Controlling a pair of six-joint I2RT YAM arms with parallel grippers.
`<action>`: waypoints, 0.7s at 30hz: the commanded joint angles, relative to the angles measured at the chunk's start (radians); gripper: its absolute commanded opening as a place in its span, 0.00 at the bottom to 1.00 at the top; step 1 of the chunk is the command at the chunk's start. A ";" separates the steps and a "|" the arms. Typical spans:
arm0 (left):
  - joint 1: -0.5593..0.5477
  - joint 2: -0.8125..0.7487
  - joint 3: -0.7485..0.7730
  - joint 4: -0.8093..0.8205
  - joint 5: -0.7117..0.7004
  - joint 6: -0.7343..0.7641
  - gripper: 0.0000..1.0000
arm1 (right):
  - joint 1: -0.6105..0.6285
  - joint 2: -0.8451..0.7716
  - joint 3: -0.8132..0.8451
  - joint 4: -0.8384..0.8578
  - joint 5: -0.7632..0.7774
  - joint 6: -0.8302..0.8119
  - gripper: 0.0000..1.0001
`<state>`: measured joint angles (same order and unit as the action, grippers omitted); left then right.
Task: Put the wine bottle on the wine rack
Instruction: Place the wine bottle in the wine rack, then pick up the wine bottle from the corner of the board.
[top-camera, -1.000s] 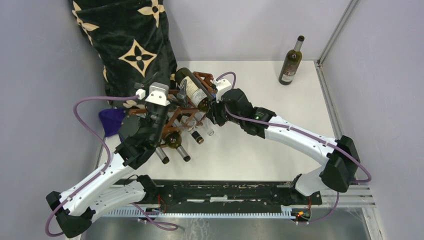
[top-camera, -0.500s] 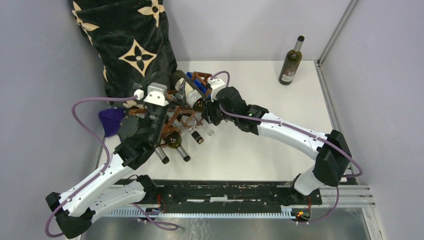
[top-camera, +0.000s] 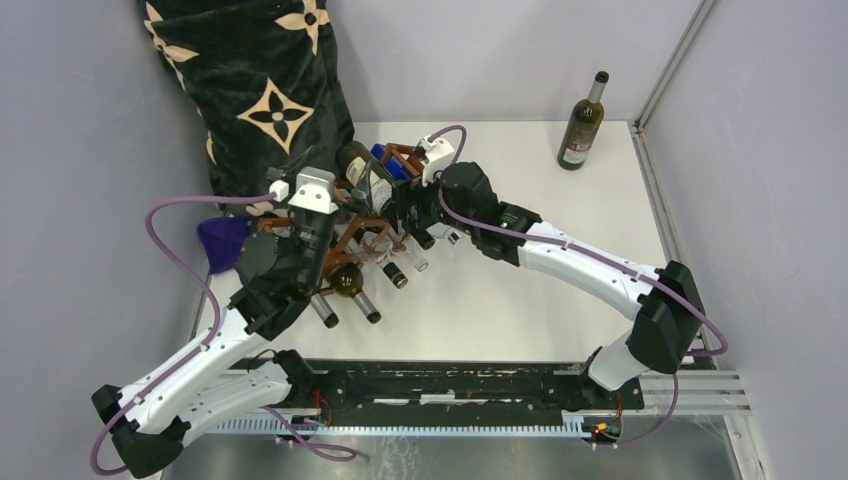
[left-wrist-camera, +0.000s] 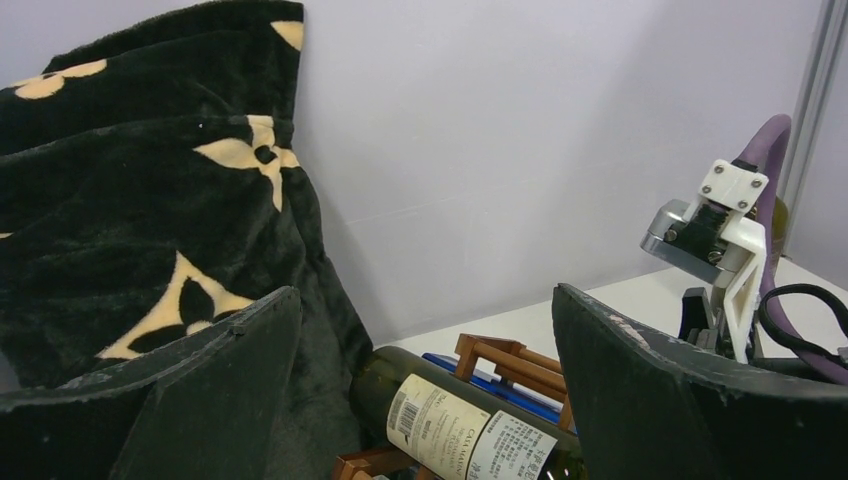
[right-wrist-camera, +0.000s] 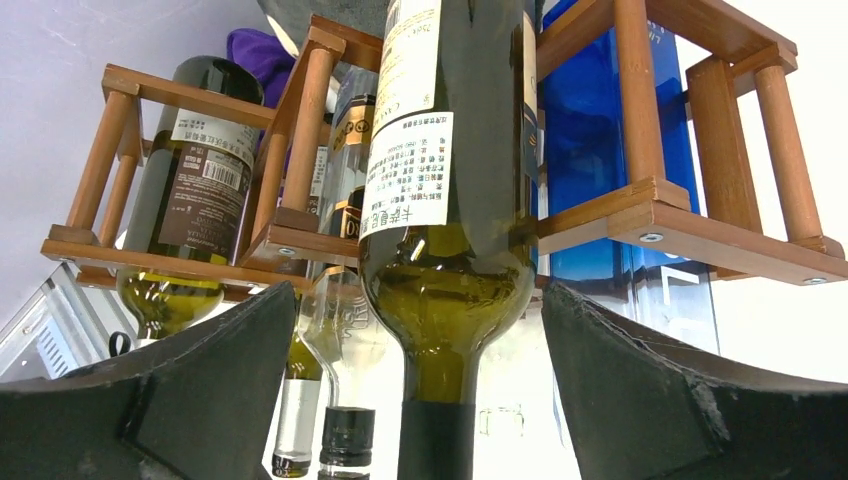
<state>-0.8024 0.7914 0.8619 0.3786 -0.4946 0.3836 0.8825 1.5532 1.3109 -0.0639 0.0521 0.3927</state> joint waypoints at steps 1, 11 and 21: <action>0.005 -0.017 0.000 0.074 -0.005 0.053 1.00 | -0.004 -0.083 -0.017 0.056 0.013 -0.017 0.98; 0.005 -0.008 -0.001 0.074 0.003 0.049 1.00 | -0.005 -0.193 -0.131 0.133 -0.027 -0.073 0.98; 0.005 0.002 -0.003 0.074 0.006 0.052 1.00 | -0.010 -0.261 -0.206 0.176 -0.062 -0.132 0.98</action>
<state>-0.8024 0.7937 0.8604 0.3969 -0.4934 0.3840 0.8803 1.3521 1.1278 0.0402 0.0177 0.3195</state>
